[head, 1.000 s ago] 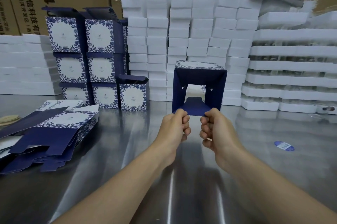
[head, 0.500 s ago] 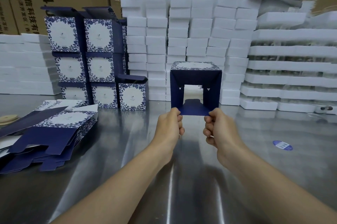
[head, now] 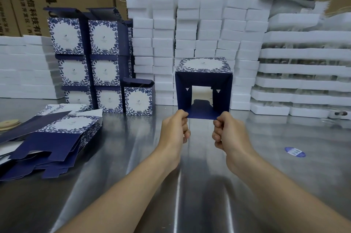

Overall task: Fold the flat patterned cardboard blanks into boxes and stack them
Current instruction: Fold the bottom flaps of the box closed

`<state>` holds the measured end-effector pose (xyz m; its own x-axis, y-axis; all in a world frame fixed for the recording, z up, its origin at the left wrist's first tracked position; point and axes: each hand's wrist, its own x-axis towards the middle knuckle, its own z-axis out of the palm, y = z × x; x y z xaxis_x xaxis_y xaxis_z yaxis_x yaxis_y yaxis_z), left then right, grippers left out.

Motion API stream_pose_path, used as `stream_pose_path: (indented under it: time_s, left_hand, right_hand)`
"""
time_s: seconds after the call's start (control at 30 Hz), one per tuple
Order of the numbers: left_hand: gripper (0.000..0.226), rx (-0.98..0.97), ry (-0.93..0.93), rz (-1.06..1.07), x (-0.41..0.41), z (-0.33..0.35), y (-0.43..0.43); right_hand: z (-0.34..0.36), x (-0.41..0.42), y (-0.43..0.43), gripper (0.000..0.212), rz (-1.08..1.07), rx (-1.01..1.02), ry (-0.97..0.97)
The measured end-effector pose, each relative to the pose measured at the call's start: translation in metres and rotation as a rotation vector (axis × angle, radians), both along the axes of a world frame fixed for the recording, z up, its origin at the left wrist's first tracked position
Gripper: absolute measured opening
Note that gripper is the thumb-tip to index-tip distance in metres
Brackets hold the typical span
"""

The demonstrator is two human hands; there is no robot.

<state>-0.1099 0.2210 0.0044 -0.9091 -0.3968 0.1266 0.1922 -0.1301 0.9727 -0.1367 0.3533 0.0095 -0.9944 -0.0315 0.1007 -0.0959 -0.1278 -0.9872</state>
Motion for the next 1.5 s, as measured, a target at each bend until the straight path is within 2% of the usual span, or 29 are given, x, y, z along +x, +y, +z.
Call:
stream_pose_path:
  time_s: [0.2, 0.43, 0.53, 0.6, 0.7, 0.77, 0.83, 1.0, 1.1, 1.17, 1.3, 1.5]
  left_hand:
    - [0.039, 0.003, 0.014, -0.077, -0.001, 0.000, 0.004]
    - [0.046, -0.126, 0.007, -0.145, 0.001, -0.002, 0.005]
    - [0.049, -0.126, 0.007, -0.161, -0.001, -0.004, 0.004]
    - [0.041, -0.113, -0.003, -0.176, -0.002, -0.005, 0.001]
    - [0.013, -0.101, 0.006, -0.137, -0.003, -0.007, -0.001]
    - [0.040, -0.032, 0.039, -0.097, -0.006, -0.009, -0.003]
    - [0.049, 0.020, 0.092, -0.091, -0.006, -0.007, -0.004]
    - [0.022, 0.053, 0.144, -0.056, -0.007, -0.004, -0.007]
    - [0.019, 0.060, 0.132, -0.031, -0.010, -0.007, -0.010]
    - [0.021, 0.050, 0.113, -0.027, -0.011, -0.008, -0.011]
    - [0.021, 0.022, 0.118, -0.017, -0.014, -0.009, -0.012]
    - [0.029, -0.046, 0.113, -0.058, -0.018, -0.011, -0.014]
  right_hand:
    - [0.001, 0.004, -0.001, 0.026, 0.101, -0.034, -0.003]
    - [0.000, 0.006, -0.002, 0.027, 0.164, 0.010, 0.019]
    - [-0.002, 0.006, -0.001, 0.032, 0.243, -0.020, -0.003]
    - [-0.004, 0.006, -0.003, 0.033, 0.251, -0.009, 0.001]
    - [-0.004, 0.004, -0.002, 0.030, 0.197, 0.021, 0.009]
    - [-0.004, 0.001, 0.001, 0.030, 0.198, 0.065, 0.022]
    - [-0.005, -0.002, 0.003, 0.030, 0.193, 0.131, 0.049]
    - [-0.012, -0.010, 0.005, 0.015, 0.106, 0.232, 0.094]
    - [-0.016, -0.018, 0.010, 0.052, -0.016, 0.231, 0.216]
    - [-0.016, -0.020, 0.013, 0.065, -0.061, 0.249, 0.360]
    - [-0.018, -0.023, 0.012, 0.041, -0.113, 0.277, 0.547]
    - [-0.019, -0.028, 0.014, 0.032, -0.127, 0.257, 0.493]
